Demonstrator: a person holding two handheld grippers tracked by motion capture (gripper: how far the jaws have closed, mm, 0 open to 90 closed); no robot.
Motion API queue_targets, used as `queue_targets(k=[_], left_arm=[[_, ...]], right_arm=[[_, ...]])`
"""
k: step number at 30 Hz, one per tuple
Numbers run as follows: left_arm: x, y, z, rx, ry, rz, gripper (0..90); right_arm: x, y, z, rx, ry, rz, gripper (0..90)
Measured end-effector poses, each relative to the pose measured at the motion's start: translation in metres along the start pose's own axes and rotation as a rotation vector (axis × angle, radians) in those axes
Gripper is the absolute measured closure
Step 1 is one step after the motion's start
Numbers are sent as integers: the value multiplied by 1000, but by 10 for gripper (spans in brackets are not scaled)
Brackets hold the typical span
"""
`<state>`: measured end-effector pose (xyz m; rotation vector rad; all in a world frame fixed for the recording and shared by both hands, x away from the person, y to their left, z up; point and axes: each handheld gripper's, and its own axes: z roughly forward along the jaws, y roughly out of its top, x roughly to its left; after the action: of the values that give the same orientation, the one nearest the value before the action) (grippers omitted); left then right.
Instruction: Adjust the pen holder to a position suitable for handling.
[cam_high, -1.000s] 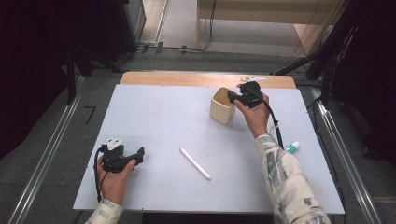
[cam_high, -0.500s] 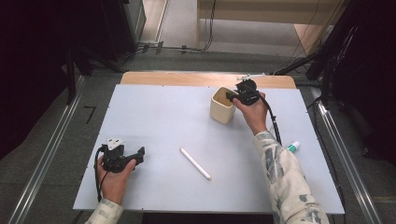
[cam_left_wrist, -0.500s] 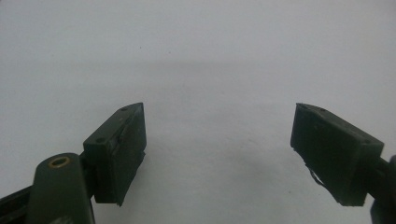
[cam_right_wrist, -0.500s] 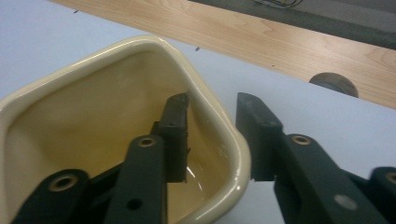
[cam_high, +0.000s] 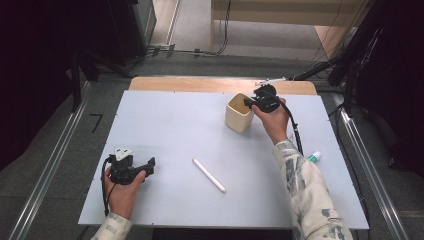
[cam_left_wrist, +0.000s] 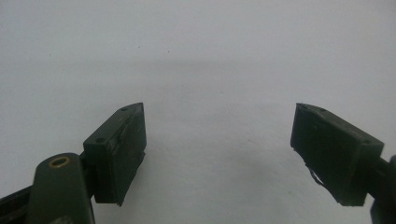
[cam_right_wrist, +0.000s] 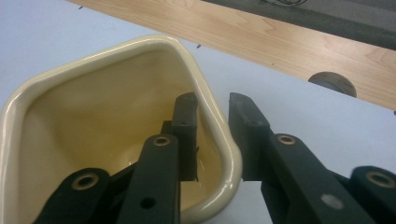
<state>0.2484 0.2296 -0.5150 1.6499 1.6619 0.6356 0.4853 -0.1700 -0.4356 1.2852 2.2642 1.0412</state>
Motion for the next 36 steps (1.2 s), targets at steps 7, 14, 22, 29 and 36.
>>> queue_targets(k=[7,14,22,29,36], left_arm=[[-1,0,1,3,0,3,192],[1,0,1,-1,3,-3,192],[0,0,1,-1,2,-3,192],[0,0,0,4,0,2,192],[0,0,0,3,2,1,192]], right_arm=[[-3,-2,-7,3,-16,-6,777],[-1,-4,-10,-2,-49,-23,797],[6,-12,-21,-3,-51,-59,806],[18,-22,-37,11,-35,-73,805],[30,-34,-61,8,-31,-89,805]])
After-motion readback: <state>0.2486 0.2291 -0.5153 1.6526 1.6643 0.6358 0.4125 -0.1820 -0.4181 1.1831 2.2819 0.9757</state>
